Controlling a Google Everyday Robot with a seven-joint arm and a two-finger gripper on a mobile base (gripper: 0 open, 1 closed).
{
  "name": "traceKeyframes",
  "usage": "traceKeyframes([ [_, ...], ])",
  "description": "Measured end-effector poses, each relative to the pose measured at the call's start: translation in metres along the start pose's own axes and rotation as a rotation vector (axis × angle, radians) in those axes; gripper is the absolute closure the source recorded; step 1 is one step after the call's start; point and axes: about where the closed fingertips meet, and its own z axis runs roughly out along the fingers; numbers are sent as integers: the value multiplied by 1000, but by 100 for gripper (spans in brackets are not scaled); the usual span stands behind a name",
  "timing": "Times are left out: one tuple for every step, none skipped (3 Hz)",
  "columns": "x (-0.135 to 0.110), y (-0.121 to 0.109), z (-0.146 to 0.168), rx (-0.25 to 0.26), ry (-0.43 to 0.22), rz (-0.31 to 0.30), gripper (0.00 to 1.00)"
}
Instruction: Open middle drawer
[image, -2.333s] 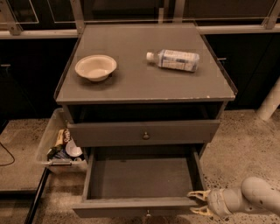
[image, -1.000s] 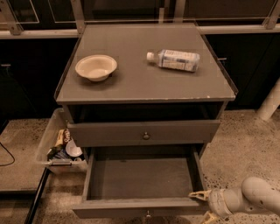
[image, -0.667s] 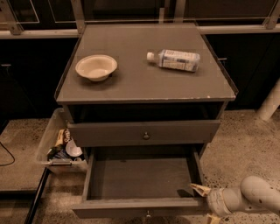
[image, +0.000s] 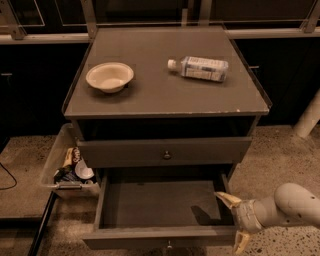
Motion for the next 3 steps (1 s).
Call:
traceKeyframes([
  [-25, -23, -37, 11, 53, -59, 0],
  [-45, -42, -82, 35, 112, -108, 0],
  [-47, -44, -86, 38, 119, -114, 0],
])
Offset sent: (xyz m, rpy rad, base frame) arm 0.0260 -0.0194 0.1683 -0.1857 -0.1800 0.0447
